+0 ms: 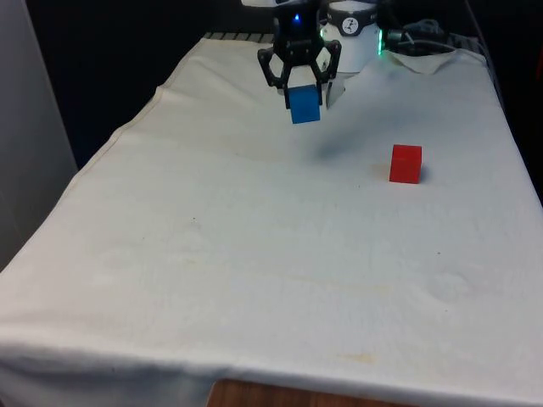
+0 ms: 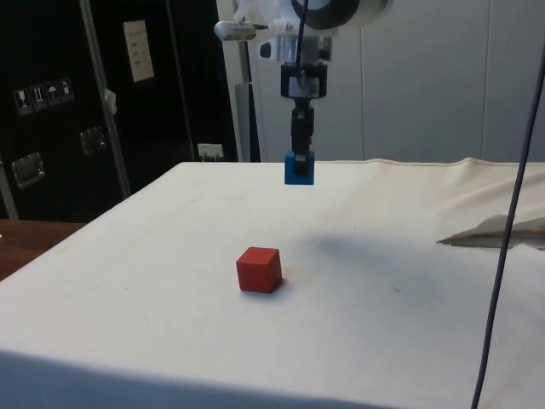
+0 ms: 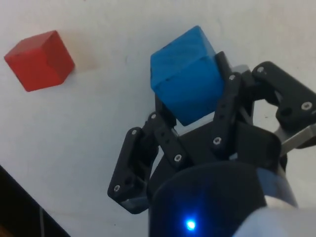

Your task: Stack the two cubes.

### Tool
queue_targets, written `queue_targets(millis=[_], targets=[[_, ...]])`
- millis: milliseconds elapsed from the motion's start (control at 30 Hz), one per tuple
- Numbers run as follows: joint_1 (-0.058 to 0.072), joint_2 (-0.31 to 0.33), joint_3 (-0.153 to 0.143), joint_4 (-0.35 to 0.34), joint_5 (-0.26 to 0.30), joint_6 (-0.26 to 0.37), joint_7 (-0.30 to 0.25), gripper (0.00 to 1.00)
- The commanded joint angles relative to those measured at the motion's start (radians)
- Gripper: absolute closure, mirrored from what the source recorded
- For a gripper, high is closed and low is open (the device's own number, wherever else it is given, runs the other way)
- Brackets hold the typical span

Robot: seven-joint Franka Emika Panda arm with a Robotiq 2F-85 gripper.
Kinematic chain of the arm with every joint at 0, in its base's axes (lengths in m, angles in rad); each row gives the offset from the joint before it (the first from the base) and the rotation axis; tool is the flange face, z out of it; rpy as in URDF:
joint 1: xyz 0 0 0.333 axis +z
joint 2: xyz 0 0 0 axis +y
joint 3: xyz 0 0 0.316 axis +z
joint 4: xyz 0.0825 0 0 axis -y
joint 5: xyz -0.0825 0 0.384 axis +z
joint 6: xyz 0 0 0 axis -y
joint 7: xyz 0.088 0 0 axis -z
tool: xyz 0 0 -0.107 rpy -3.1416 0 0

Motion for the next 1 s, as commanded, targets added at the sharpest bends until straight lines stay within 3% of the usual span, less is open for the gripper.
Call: queue_targets(millis=[0, 167, 200, 233, 433, 467, 500, 600, 767, 800, 833, 967], targets=[[0.002, 0.002, 0.001, 0.005, -0.032, -0.012, 0.034, 0.99], [0.002, 0.000, 0.021, 0.026, -0.053, -0.051, 0.075, 0.99], [0.001, -0.002, 0.022, 0.021, -0.024, -0.040, 0.046, 0.99], [0.002, 0.000, 0.024, 0.029, -0.055, -0.056, 0.081, 0.99], [0.003, -0.002, 0.046, 0.055, -0.071, -0.099, 0.123, 0.99], [0.002, -0.002, 0.047, 0.051, -0.046, -0.089, 0.097, 0.99], [0.003, -0.002, 0.049, 0.058, -0.072, -0.104, 0.128, 0.99], [0.004, -0.003, 0.061, 0.068, -0.076, -0.120, 0.150, 0.99], [0.006, -0.004, 0.085, 0.076, -0.086, -0.127, 0.183, 0.99], [0.003, -0.002, 0.086, 0.075, -0.061, -0.118, 0.159, 0.99], [0.006, -0.003, 0.090, 0.077, -0.089, -0.127, 0.190, 0.99], [0.007, -0.001, 0.107, 0.081, -0.101, -0.127, 0.214, 0.99]])
